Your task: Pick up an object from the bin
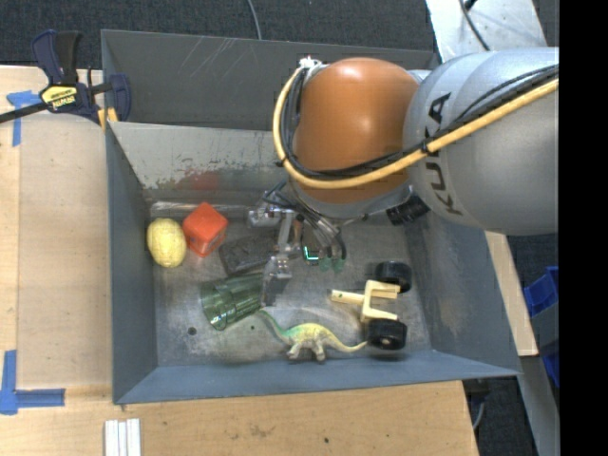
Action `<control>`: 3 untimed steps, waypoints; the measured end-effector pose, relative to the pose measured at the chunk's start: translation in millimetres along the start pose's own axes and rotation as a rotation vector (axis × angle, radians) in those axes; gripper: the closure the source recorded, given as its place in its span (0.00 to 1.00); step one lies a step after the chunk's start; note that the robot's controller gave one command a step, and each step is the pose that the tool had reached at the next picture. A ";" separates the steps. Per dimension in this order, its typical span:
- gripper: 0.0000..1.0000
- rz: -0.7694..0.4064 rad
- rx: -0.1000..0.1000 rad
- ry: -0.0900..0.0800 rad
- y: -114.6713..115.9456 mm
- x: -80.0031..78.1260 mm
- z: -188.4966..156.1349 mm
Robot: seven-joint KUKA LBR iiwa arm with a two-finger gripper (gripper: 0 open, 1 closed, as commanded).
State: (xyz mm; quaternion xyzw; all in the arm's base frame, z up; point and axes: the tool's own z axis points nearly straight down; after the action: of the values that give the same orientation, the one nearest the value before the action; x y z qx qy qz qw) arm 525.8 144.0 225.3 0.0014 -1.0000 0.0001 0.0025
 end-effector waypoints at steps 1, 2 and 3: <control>0.00 0.003 -0.001 -0.008 -0.7 -1.8 -3.8; 0.00 -0.014 -0.003 -0.014 -2.6 -7.0 49.5; 1.00 -0.068 -0.005 -0.028 -8.7 19.6 146.2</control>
Offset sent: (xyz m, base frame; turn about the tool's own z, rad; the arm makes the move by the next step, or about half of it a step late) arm 0.0114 -0.0082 -0.1533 -0.0407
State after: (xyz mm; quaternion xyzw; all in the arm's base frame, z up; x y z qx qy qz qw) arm 505.5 135.2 79.1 0.0355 -0.9993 -0.0027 -0.0117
